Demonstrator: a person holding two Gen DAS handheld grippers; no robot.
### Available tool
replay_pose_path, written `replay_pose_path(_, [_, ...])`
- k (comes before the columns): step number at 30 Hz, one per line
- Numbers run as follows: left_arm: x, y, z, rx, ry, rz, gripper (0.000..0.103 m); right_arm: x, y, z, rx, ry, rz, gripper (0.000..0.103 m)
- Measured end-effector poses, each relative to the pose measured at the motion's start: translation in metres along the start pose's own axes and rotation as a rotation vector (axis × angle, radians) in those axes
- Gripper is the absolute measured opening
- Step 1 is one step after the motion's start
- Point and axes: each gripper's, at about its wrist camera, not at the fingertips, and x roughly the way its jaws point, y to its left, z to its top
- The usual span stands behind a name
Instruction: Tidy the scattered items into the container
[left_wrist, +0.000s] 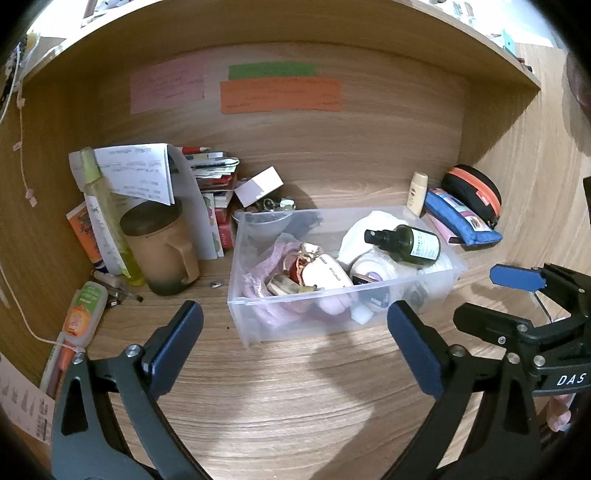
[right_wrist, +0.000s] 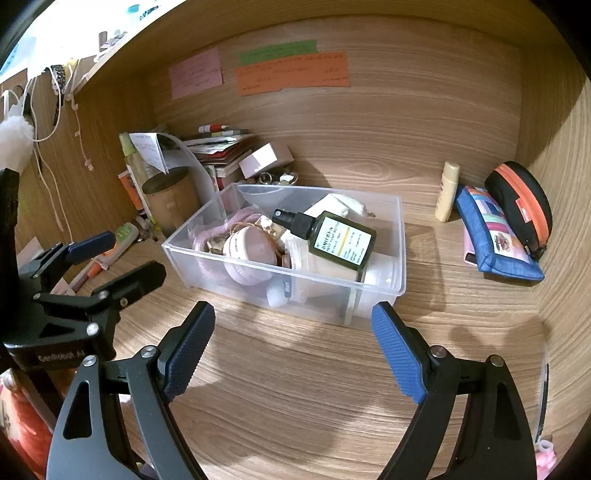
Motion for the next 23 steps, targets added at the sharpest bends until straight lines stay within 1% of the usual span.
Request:
replay_pose_path(6, [0.0014,-0.0027,-0.0001,0.012,0.007,-0.005,0.102,-0.0003,0.0016,0.0,-0.005,0.0,-0.001,0.085])
replay_pose_path(16, [0.0004,-0.0067,-0.0006,0.031,-0.002,-0.01,0.102,0.0,0.001,0.0003,-0.002,0.0,-0.001,0.085])
replay_pose_path(23, [0.0016,-0.0051,0.0,0.016,0.007,-0.014,0.102,-0.0011,0.0007,0.0003,-0.003,-0.001,-0.005,0.085])
